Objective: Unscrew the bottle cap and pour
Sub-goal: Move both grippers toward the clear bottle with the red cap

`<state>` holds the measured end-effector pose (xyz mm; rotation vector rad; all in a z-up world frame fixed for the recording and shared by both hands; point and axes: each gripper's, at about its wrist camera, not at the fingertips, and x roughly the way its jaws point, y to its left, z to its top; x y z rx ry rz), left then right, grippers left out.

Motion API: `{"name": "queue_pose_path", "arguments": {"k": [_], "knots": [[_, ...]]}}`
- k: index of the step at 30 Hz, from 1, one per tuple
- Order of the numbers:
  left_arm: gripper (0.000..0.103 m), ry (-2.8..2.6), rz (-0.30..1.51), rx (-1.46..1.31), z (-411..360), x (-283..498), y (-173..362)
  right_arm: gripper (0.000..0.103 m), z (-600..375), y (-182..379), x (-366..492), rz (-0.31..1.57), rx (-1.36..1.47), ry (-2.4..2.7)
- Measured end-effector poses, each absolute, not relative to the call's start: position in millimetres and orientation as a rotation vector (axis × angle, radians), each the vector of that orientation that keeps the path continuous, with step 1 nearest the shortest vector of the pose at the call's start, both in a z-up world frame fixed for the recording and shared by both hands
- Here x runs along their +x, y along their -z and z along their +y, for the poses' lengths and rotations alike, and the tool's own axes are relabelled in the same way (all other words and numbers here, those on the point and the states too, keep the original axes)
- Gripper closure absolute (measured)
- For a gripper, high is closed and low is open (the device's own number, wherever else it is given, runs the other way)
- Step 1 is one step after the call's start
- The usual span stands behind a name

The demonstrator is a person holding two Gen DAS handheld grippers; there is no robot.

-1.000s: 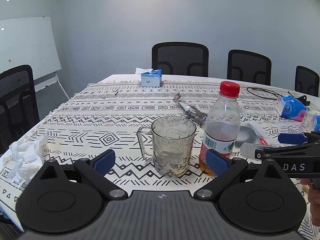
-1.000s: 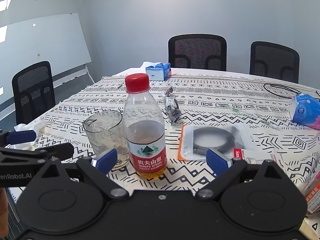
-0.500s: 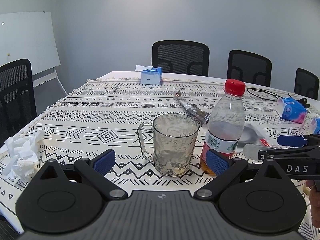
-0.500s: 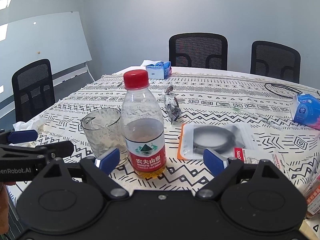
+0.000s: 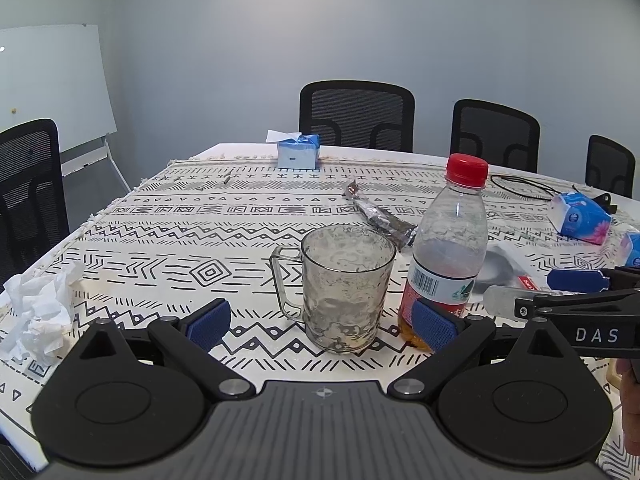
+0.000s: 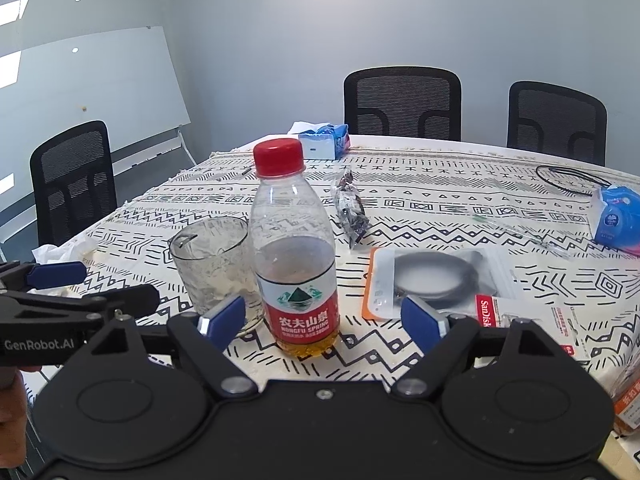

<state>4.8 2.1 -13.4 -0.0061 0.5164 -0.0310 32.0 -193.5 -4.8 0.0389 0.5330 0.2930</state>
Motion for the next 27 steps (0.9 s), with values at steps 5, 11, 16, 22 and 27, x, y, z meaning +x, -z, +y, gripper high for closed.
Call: {"name": "queue_pose_path", "arguments": {"k": [5,11,16,22,27], "knots": [[0.005,0.038,0.52,-0.017,3.1,6.9,14.4,0.018,-193.7,4.3,30.2,0.527,0.043,-0.29],[0.005,0.026,0.517,-0.013,2.6,7.1,16.1,0.018,-195.3,4.6,32.7,0.53,0.057,-0.291],[0.005,0.021,0.518,-0.011,1.4,8.8,18.4,0.018,-197.7,6.0,32.7,0.527,0.062,-0.293],[0.005,0.018,0.521,-0.007,0.4,10.6,20.8,0.018,-203.9,6.8,32.8,0.507,0.088,-0.312],[0.005,0.015,0.52,-0.005,0.0,11.8,22.3,0.018,-208.1,5.5,31.9,0.488,0.114,-0.344]]}}
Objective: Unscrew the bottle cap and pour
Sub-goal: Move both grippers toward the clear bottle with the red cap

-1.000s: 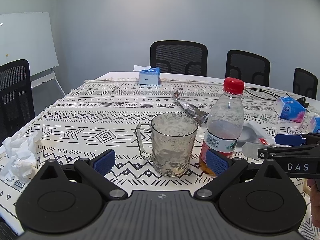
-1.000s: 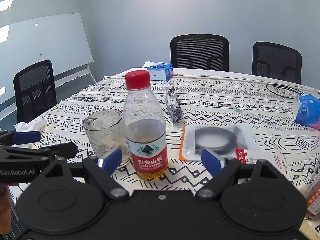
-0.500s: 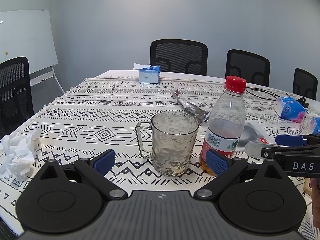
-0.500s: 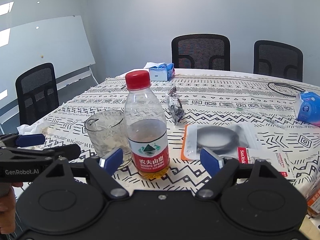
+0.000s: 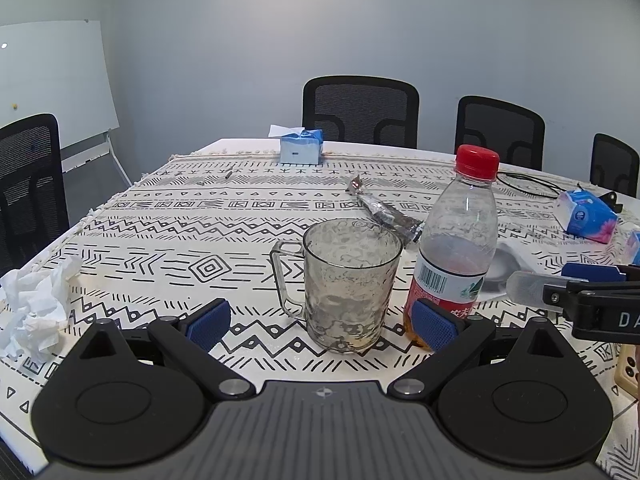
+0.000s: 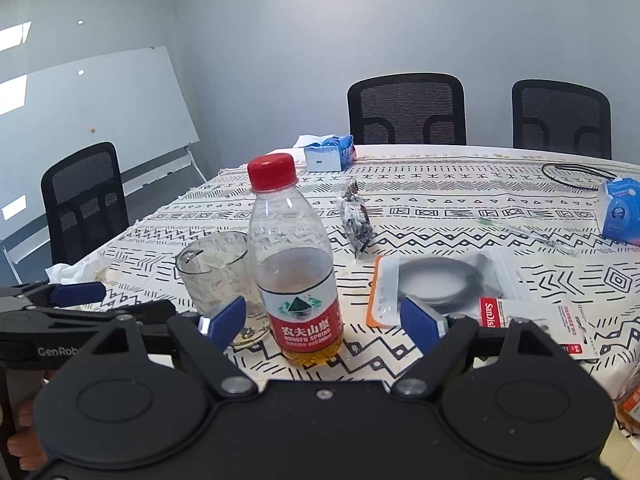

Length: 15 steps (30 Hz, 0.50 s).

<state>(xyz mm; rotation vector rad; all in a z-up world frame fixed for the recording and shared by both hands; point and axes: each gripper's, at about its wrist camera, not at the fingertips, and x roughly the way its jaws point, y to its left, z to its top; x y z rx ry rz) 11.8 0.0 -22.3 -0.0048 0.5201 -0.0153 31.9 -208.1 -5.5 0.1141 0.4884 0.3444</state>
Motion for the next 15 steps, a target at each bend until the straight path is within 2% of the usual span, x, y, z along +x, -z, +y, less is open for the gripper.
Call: {"name": "queue_pose_path", "arguments": {"k": [13,15], "knots": [[0.005,0.005,0.499,0.01,1.3,18.0,23.5,0.018,-211.1,-13.2,35.0,0.376,0.142,-0.499],[0.005,0.007,0.5,0.006,2.9,19.9,23.8,0.021,-210.1,-17.7,39.8,0.356,0.131,-0.522]]}}
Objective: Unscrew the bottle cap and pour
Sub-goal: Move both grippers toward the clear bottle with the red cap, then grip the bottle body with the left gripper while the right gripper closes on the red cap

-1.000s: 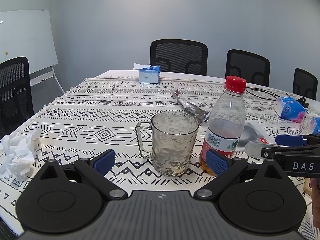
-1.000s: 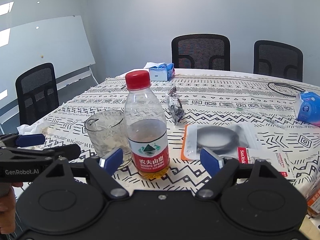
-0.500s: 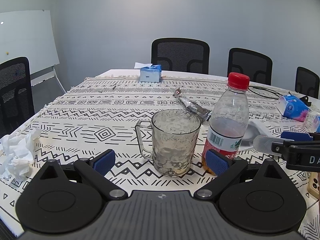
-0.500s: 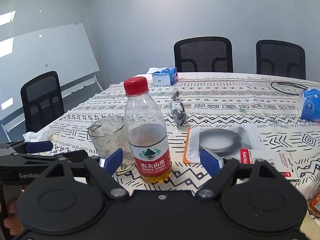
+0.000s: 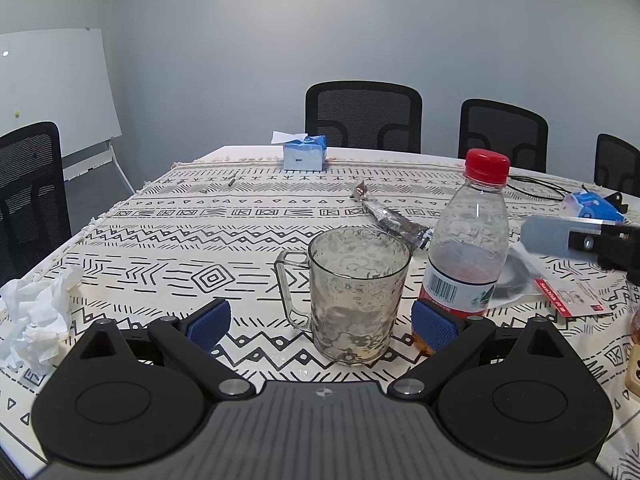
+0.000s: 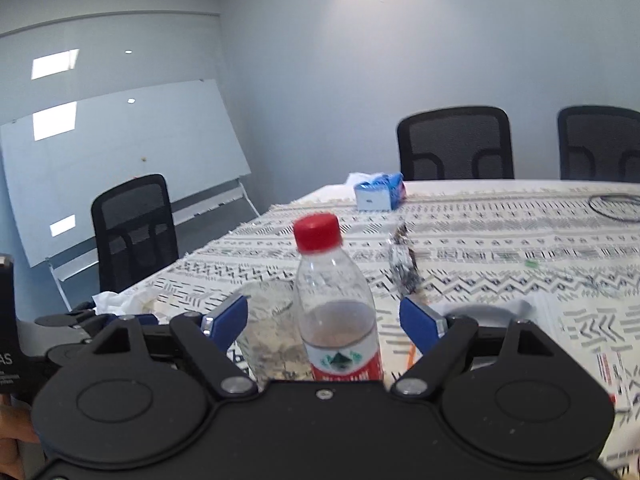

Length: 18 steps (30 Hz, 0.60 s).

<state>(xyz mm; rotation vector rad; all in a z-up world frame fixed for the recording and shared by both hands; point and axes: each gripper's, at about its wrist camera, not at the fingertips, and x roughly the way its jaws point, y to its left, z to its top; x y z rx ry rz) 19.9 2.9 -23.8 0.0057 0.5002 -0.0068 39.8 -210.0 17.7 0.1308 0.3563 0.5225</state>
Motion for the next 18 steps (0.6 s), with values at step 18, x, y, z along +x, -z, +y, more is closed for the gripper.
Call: {"name": "queue_pose_path", "arguments": {"k": [18], "knots": [[0.005,0.055,0.467,0.039,0.7,36.7,38.1,0.059,-171.3,-23.2,98.8,0.314,-0.032,-0.518]]}}
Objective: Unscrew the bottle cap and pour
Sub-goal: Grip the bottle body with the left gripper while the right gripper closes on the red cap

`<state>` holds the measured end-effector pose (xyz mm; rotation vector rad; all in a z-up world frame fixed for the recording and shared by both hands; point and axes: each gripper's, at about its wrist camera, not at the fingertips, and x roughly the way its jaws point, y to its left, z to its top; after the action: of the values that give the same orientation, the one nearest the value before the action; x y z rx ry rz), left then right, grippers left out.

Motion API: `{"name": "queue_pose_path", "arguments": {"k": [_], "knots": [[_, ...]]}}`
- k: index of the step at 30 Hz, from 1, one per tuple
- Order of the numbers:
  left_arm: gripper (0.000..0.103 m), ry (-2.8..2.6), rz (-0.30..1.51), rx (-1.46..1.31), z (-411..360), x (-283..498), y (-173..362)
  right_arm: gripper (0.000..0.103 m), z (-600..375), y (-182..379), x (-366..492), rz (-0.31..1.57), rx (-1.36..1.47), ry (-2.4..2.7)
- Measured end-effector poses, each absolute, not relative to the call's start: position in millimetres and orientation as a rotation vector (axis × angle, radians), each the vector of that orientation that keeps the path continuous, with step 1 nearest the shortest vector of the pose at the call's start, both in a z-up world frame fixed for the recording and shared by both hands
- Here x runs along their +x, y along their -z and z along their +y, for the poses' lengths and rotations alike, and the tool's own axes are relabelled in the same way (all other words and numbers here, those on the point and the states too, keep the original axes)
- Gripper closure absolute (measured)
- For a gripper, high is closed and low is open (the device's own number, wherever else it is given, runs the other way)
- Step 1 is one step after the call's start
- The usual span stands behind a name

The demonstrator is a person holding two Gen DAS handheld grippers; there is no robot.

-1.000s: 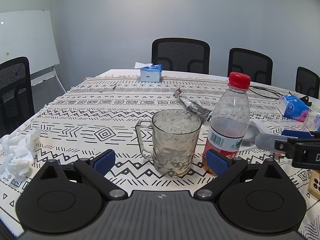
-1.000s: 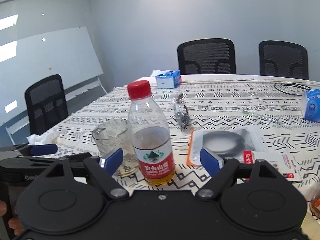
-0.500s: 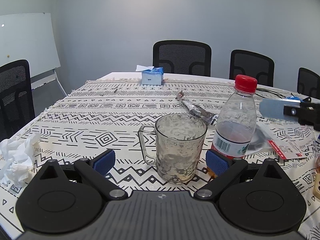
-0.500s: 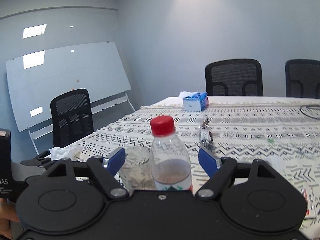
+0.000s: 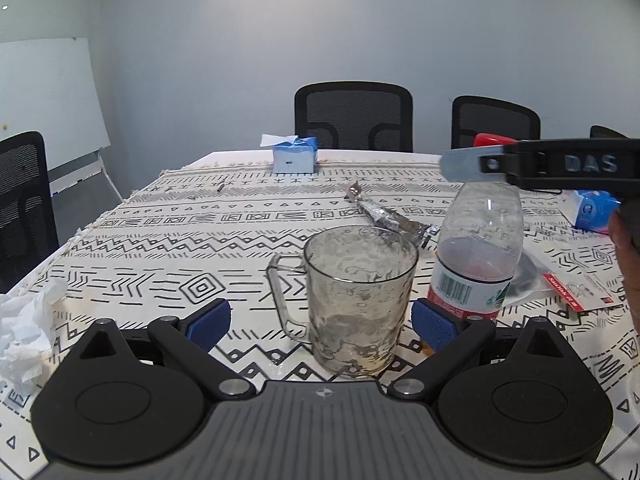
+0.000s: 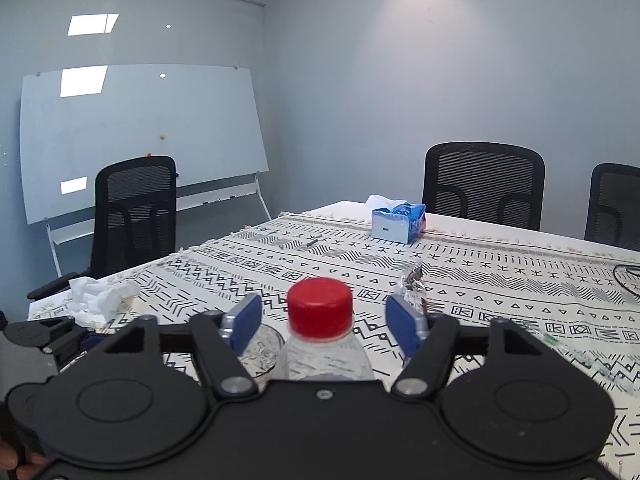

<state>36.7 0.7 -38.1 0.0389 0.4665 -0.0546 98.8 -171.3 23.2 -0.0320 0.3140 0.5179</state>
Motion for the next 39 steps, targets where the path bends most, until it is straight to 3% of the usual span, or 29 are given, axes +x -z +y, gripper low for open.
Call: {"name": "queue_pose_path", "arguments": {"k": [2,16,31,32,33,34,39], "knots": [[0.005,0.079,0.443,0.029,-1.3,34.8,38.3,0.068,-169.3,-24.6,97.0,0.316,-0.031,-0.488],[0.005,0.244,0.255,0.111,-45.0,41.7,45.8,0.068,-169.6,-35.9,82.8,0.388,0.022,-0.391],[0.005,0.376,0.189,0.175,-91.6,54.9,54.5,0.069,-169.8,-36.9,81.9,0.409,0.045,-0.398],[0.013,0.39,0.187,0.16,-90.9,56.9,55.3,0.069,-170.4,-36.9,81.6,0.408,0.047,-0.404],[0.034,0.399,0.191,0.149,-90.0,58.8,56.2,0.069,-171.5,-36.5,81.2,0.405,0.052,-0.415],[0.044,0.393,0.207,0.144,-89.3,62.0,57.8,0.067,-172.6,-36.4,79.9,0.396,0.055,-0.424],[0.044,0.368,0.204,0.134,-89.2,62.1,63.6,0.065,-166.9,-38.8,70.9,0.332,0.018,-0.435]]}}
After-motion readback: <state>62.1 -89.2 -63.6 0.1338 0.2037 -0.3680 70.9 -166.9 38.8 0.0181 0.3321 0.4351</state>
